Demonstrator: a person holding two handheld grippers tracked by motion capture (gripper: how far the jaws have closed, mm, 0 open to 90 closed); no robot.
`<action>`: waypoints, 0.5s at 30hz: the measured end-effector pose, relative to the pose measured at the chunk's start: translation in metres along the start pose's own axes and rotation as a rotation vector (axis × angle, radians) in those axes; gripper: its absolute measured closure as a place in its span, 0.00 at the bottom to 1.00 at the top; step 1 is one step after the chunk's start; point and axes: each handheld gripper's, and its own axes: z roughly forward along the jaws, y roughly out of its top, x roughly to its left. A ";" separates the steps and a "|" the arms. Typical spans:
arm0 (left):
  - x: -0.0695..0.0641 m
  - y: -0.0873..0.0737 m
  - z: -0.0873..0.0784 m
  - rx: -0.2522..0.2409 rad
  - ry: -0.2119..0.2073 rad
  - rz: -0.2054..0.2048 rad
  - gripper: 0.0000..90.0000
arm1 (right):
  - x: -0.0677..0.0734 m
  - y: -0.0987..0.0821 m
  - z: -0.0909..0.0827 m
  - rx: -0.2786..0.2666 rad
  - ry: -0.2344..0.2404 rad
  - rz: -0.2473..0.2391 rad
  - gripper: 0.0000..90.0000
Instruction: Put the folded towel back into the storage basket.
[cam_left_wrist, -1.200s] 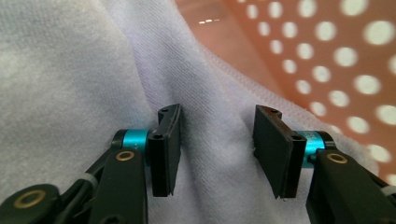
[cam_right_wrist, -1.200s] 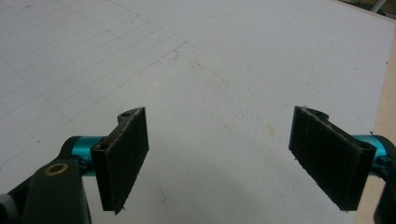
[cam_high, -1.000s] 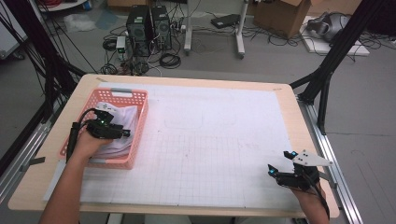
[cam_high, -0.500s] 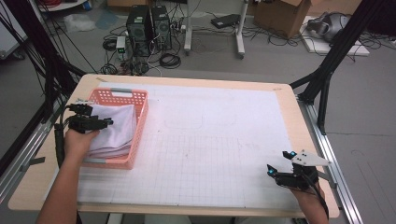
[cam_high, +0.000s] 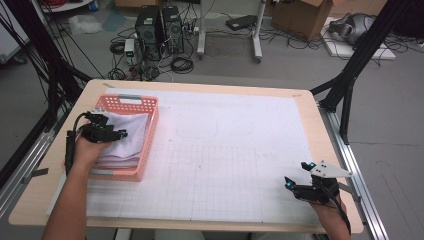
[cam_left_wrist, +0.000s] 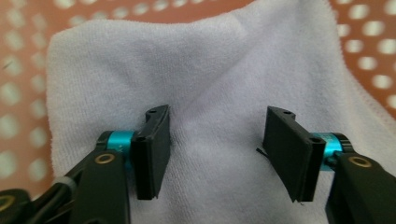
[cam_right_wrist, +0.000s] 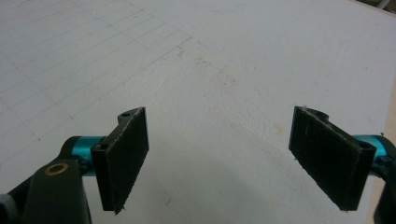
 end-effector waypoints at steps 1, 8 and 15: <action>-0.001 0.000 0.000 -0.004 -0.006 0.020 0.47 | 0.000 0.000 0.000 0.001 0.001 -0.001 0.21; 0.006 0.005 -0.016 -0.117 0.089 -0.097 0.41 | -0.001 -0.001 -0.002 -0.001 -0.003 0.005 0.21; 0.003 0.006 -0.052 -0.370 0.029 -0.158 0.35 | -0.002 -0.001 -0.004 -0.016 -0.004 0.015 0.21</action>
